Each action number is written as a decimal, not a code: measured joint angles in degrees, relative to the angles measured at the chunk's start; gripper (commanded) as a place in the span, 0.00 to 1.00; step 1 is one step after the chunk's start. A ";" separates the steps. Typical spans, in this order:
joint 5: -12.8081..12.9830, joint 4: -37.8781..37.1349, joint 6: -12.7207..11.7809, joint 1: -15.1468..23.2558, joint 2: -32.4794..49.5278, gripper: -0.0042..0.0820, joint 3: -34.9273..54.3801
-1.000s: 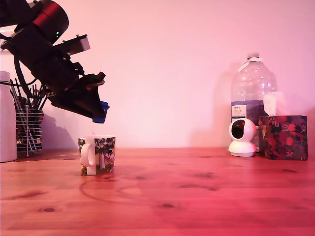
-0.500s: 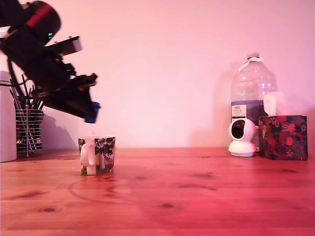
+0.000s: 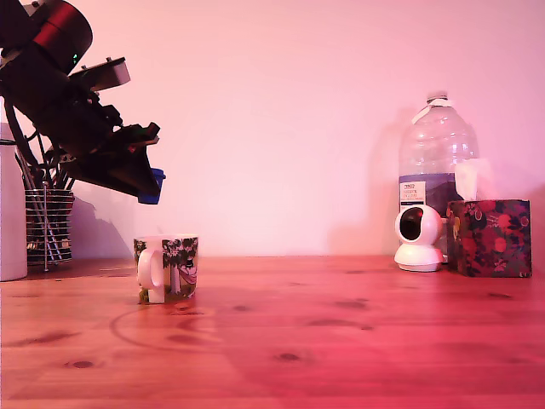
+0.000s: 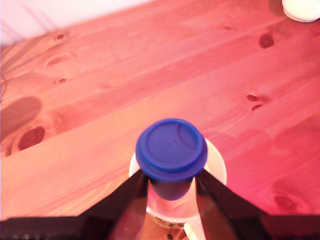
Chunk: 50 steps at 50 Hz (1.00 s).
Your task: Pick up the coffee capsules from the table one by one and drop them inside the nearest coffee cup
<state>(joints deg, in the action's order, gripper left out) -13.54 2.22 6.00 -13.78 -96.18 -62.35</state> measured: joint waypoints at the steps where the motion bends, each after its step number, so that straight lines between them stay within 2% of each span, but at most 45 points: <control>1: 0.00 0.09 0.00 -0.02 -0.42 0.29 -0.13; 14: -0.02 2.97 0.02 -0.48 -6.64 0.29 -4.33; 29: -0.09 5.49 0.11 -2.73 -7.17 0.29 -7.87; 50: 0.39 6.86 0.22 -2.95 -7.17 0.29 -7.87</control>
<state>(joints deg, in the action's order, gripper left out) -13.15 9.08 6.22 -16.73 -103.35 -70.22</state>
